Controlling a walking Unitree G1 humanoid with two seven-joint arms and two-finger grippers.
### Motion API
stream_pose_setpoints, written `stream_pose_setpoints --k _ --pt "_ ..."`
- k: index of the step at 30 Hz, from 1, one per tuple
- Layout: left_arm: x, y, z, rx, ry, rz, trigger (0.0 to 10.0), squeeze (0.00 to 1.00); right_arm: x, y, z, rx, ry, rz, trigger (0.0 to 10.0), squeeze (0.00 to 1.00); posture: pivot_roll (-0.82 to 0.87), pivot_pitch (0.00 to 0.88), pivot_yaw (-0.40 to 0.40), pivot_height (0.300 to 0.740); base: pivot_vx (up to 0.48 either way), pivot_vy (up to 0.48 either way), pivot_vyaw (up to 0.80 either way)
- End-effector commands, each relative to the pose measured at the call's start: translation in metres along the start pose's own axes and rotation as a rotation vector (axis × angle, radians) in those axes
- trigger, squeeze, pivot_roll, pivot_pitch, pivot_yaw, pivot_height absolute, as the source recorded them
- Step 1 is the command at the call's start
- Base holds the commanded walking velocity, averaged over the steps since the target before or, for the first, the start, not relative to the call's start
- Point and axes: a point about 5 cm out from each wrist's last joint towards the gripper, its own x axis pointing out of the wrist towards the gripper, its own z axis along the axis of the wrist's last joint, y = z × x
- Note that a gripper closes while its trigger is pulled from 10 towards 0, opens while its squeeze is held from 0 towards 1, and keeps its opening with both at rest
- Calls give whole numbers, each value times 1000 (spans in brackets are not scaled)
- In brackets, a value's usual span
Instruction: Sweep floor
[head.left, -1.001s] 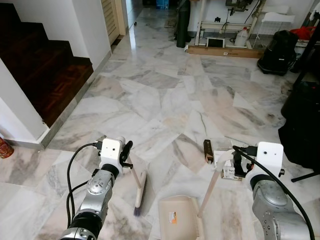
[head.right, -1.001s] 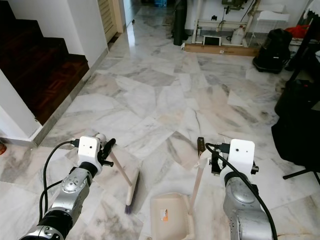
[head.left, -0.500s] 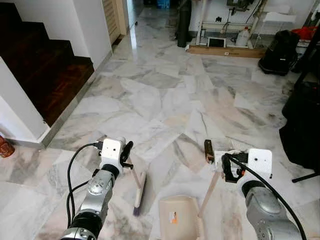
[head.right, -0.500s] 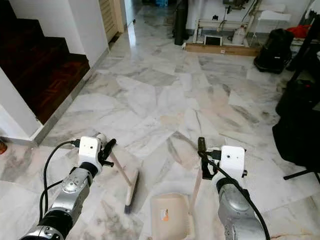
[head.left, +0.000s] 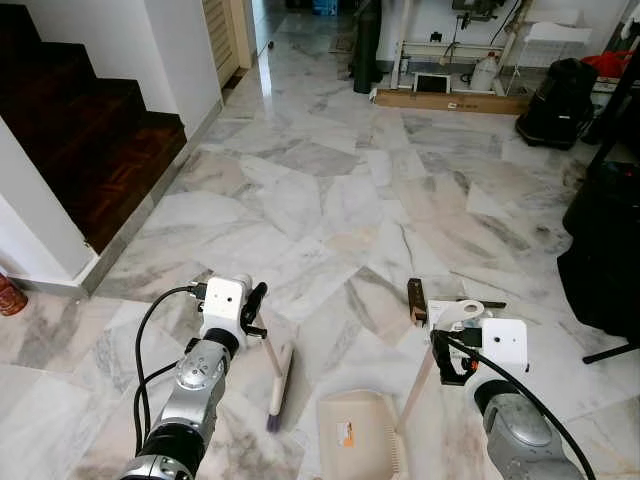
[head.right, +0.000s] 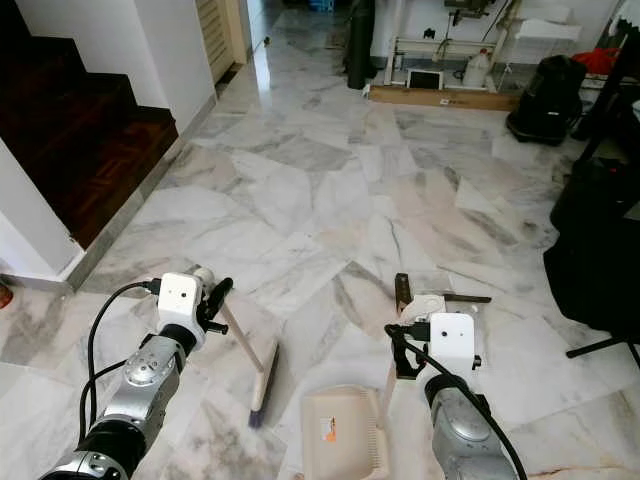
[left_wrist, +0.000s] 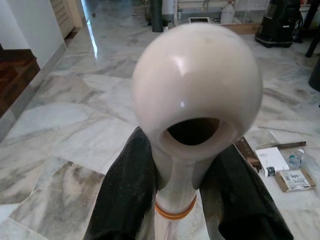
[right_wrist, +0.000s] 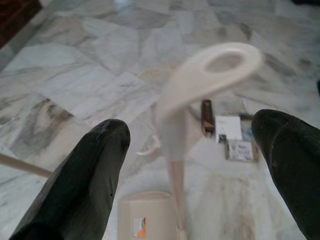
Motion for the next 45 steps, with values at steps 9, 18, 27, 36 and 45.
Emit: stream_pose_setpoints --k 9,18,27,36,45 --pt "4 -1 8 21 -36 -9 10000 0 4 -2 -23 -59 -7 -5 10000 0 -188 73 11 740 0 0 0" --pt "4 -2 8 21 -38 -11 10000 0 8 0 -31 -64 -49 -27 10000 0 -184 69 10 740 0 0 0" --pt "5 -2 9 22 -41 -13 10000 0 14 2 -43 -23 -76 -32 10000 0 -178 65 12 740 0 0 0" --pt "5 -1 9 26 -41 -12 10000 0 23 1 -42 -3 -110 -40 10000 0 -167 75 16 740 0 0 0" --pt "4 0 9 30 -42 -11 10000 0 35 2 -39 -2 -137 -22 10000 0 -162 77 18 740 0 0 0"
